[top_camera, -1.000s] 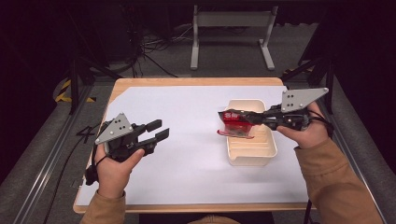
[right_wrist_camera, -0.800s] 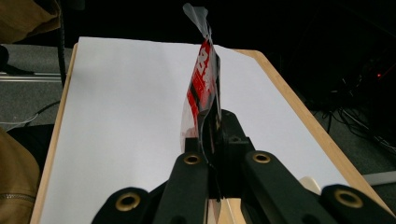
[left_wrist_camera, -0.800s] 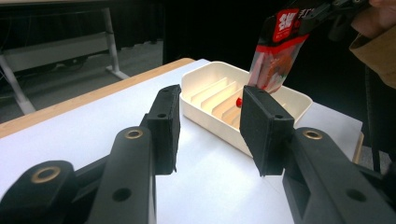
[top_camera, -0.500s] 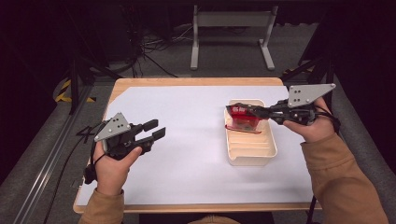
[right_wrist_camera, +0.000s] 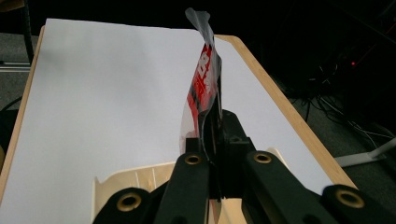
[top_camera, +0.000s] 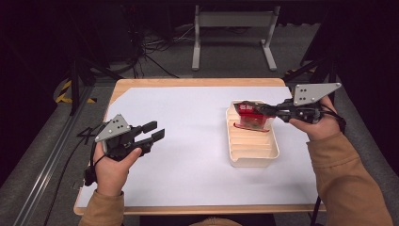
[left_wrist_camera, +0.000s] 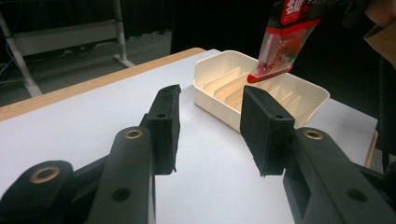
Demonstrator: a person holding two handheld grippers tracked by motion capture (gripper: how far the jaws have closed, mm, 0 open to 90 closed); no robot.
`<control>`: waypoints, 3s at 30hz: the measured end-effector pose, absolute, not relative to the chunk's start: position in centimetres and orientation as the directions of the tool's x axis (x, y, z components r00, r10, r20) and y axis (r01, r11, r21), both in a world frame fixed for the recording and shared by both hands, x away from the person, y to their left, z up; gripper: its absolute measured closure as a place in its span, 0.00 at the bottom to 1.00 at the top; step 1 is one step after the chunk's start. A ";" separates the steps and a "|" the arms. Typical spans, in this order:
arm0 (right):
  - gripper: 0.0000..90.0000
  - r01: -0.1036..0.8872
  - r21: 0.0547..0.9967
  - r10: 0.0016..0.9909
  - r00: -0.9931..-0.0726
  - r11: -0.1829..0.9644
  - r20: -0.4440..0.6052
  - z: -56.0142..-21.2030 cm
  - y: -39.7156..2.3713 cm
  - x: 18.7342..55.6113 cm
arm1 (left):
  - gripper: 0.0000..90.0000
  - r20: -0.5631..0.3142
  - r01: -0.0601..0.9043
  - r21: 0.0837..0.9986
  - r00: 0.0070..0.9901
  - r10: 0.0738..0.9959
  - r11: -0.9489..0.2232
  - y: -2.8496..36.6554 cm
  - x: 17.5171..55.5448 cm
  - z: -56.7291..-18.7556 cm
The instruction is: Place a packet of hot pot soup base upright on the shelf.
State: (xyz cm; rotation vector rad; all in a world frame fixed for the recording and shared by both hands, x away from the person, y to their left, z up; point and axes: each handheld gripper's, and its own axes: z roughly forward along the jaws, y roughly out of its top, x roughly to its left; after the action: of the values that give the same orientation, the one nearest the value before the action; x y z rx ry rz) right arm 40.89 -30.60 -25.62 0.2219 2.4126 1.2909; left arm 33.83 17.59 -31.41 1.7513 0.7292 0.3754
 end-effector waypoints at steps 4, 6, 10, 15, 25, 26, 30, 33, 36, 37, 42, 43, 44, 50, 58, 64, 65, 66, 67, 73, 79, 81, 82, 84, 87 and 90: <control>0.99 -0.039 0.824 0.319 -0.911 0.565 -0.262 -25.9 -30.9 41.3 | 0.65 -0.116 0.284 0.945 0.753 0.648 -0.161 17.7 33.8 -31.5; 0.99 -0.037 0.823 0.317 -0.912 0.568 -0.260 -26.0 -30.9 41.5 | 0.65 -0.118 0.288 0.944 0.751 0.650 -0.162 17.8 33.8 -31.6; 0.99 -0.035 0.821 0.309 -0.917 0.571 -0.254 -26.4 -31.0 41.8 | 0.65 -0.114 0.288 0.944 0.746 0.656 -0.163 18.0 33.8 -31.7; 0.99 -0.033 0.822 0.298 -0.923 0.568 -0.243 -26.7 -31.0 42.1 | 0.65 -0.117 0.295 0.941 0.741 0.662 -0.165 18.1 33.6 -31.9; 0.99 -0.025 0.821 0.271 -0.938 0.570 -0.216 -27.8 -30.9 42.8 | 0.65 -0.121 0.309 0.937 0.727 0.676 -0.165 18.5 33.3 -32.2; 0.99 -0.023 0.822 0.268 -0.940 0.569 -0.212 -27.9 -30.9 42.8 | 0.65 -0.122 0.310 0.936 0.727 0.676 -0.165 18.5 33.3 -32.3; 0.99 -0.020 0.820 0.261 -0.943 0.573 -0.205 -28.1 -30.7 42.9 | 0.65 -0.129 0.319 0.934 0.725 0.676 -0.164 18.5 33.3 -32.3; 0.99 -0.019 0.815 0.256 -0.945 0.579 -0.204 -28.3 -30.6 43.0 | 0.65 -0.127 0.318 0.933 0.727 0.675 -0.168 18.5 33.3 -32.3; 0.99 -0.018 0.811 0.256 -0.945 0.585 -0.206 -28.4 -30.5 43.2 | 0.65 -0.119 0.312 0.934 0.729 0.674 -0.173 18.5 33.4 -32.3; 0.99 -0.017 0.809 0.256 -0.944 0.588 -0.206 -28.5 -30.5 43.3 | 0.65 -0.121 0.314 0.934 0.729 0.674 -0.173 18.5 33.4 -32.4; 0.99 -0.014 0.802 0.260 -0.942 0.597 -0.210 -28.8 -30.4 43.6 | 0.65 -0.121 0.317 0.932 0.728 0.675 -0.175 18.5 33.4 -32.4; 0.99 -0.013 0.801 0.259 -0.943 0.598 -0.208 -28.9 -30.4 43.7 | 0.65 -0.125 0.320 0.932 0.727 0.675 -0.172 18.5 33.4 -32.4; 0.99 -0.009 0.801 0.258 -0.944 0.598 -0.203 -29.1 -30.3 43.8 | 0.65 -0.129 0.324 0.931 0.726 0.676 -0.170 18.4 33.4 -32.4; 0.99 -0.003 0.799 0.259 -0.945 0.601 -0.198 -29.5 -30.2 44.0 | 0.65 -0.125 0.319 0.932 0.729 0.673 -0.172 18.4 33.5 -32.5; 0.99 0.016 0.797 0.262 -0.948 0.604 -0.180 -30.3 -30.1 44.2 | 0.65 -0.134 0.329 0.929 0.727 0.673 -0.170 18.3 33.5 -32.7; 0.99 0.033 0.802 0.267 -0.950 0.597 -0.160 -31.1 -30.0 44.2 | 0.64 -0.133 0.330 0.928 0.728 0.673 -0.173 18.4 33.7 -32.7; 0.99 0.036 0.803 0.268 -0.951 0.595 -0.156 -31.2 -30.1 44.3 | 0.62 -0.132 0.330 0.928 0.727 0.674 -0.174 18.4 33.7 -32.7; 0.99 0.039 0.805 0.270 -0.950 0.592 -0.153 -31.3 -30.1 44.3 | 0.62 -0.137 0.333 0.927 0.726 0.674 -0.171 18.3 33.7 -32.8; 0.99 0.041 0.806 0.272 -0.951 0.591 -0.151 -31.4 -30.2 44.3 | 0.62 -0.138 0.331 0.928 0.728 0.672 -0.169 18.3 33.7 -32.8; 0.99 0.060 0.811 0.284 -0.949 0.582 -0.134 -32.1 -30.4 44.3 | 0.58 -0.137 0.332 0.927 0.730 0.669 -0.173 18.2 33.9 -32.9; 0.99 0.067 0.810 0.287 -0.950 0.583 -0.127 -32.5 -30.4 44.3 | 0.57 -0.137 0.335 0.925 0.733 0.666 -0.178 18.3 34.1 -33.0; 0.99 0.072 0.808 0.289 -0.949 0.585 -0.125 -32.7 -30.4 44.3 | 0.57 -0.136 0.335 0.925 0.733 0.667 -0.179 18.3 34.1 -33.0; 0.99 0.076 0.807 0.292 -0.949 0.585 -0.122 -32.8 -30.4 44.3 | 0.57 -0.140 0.337 0.925 0.732 0.666 -0.176 18.2 34.1 -33.0; 0.99 0.081 0.806 0.294 -0.949 0.587 -0.118 -33.0 -30.5 44.4 | 0.57 -0.145 0.342 0.923 0.731 0.667 -0.174 18.2 34.1 -33.0; 0.99 0.088 0.805 0.299 -0.948 0.586 -0.114 -33.2 -30.5 44.4 | 0.57 -0.145 0.342 0.923 0.732 0.665 -0.175 18.2 34.2 -33.1; 0.98 0.093 0.802 0.301 -0.947 0.590 -0.112 -33.5 -30.6 44.4 | 0.57 -0.140 0.340 0.923 0.735 0.664 -0.182 18.2 34.3 -33.1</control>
State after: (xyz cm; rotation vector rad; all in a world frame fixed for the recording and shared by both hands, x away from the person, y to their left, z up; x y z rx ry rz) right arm 44.43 -30.65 -33.47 0.3254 2.5846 1.2834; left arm 34.27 18.21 -33.12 1.7883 0.7888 0.3515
